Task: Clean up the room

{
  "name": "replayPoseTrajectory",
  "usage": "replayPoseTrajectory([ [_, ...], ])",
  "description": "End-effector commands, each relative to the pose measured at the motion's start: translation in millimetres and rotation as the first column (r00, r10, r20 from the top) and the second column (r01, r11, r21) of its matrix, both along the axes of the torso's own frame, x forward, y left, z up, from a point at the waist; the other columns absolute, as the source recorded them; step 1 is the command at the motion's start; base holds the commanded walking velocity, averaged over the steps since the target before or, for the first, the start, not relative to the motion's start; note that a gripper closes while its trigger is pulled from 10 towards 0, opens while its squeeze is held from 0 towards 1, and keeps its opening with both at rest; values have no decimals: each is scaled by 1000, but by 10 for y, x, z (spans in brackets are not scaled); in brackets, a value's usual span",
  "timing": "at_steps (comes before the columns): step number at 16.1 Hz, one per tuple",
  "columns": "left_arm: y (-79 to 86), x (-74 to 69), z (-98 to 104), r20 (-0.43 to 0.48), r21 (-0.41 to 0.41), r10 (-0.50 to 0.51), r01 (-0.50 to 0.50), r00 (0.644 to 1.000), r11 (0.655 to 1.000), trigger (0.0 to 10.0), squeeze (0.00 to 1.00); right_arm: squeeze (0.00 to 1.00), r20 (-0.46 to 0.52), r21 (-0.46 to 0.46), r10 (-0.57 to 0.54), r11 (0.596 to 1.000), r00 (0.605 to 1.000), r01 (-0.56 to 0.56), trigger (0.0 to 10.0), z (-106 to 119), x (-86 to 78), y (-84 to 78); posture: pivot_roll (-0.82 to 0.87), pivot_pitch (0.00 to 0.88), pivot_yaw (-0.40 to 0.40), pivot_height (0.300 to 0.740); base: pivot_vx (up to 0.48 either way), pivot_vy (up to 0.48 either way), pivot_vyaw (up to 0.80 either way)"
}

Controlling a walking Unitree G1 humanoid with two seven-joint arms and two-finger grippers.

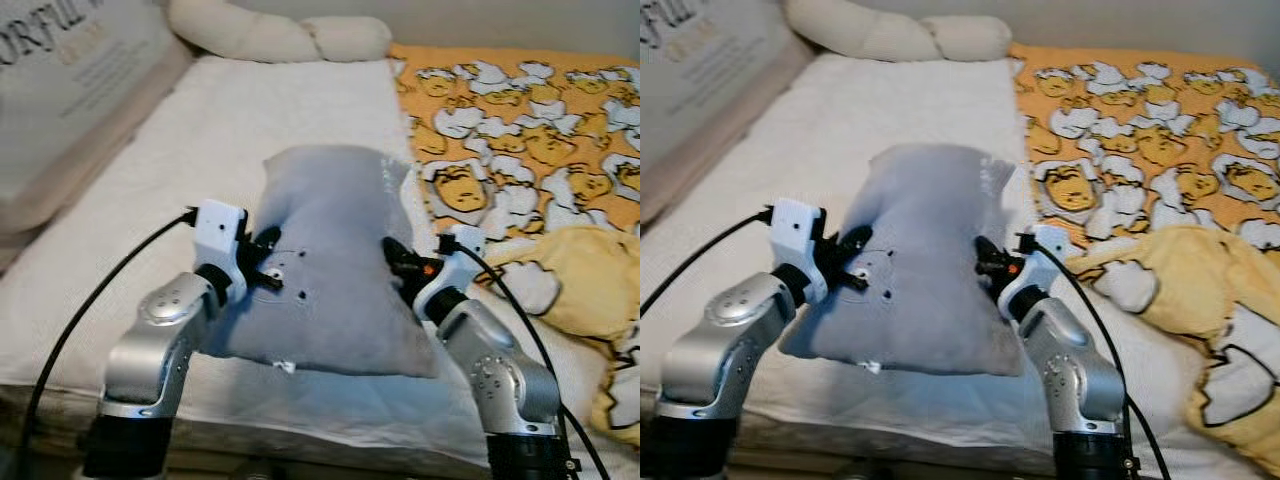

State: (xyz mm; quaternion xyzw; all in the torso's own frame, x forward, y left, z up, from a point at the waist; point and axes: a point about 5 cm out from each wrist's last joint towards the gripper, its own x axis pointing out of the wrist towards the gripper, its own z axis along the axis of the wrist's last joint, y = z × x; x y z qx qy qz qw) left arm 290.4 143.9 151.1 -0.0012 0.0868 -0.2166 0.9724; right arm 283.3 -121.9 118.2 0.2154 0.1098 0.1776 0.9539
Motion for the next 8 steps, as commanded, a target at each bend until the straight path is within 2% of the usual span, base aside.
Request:
replayPoseTrajectory([
  [1, 6, 33, 74, 33, 14, 12, -13, 999, 1000, 10000, 0, 0, 19, -21, -42, 999, 999, 42, 10000, 8, -3, -75, -62, 0, 23, 740, 0, 345, 0],
  [8, -25, 58, 58, 29, 36, -11, 10, 1000, 999, 10000, 0, 0, 5, -11, -47, 999, 999, 47, 10000, -4, -45, -66, -58, 0, 10, 740, 0, 346, 0],
])
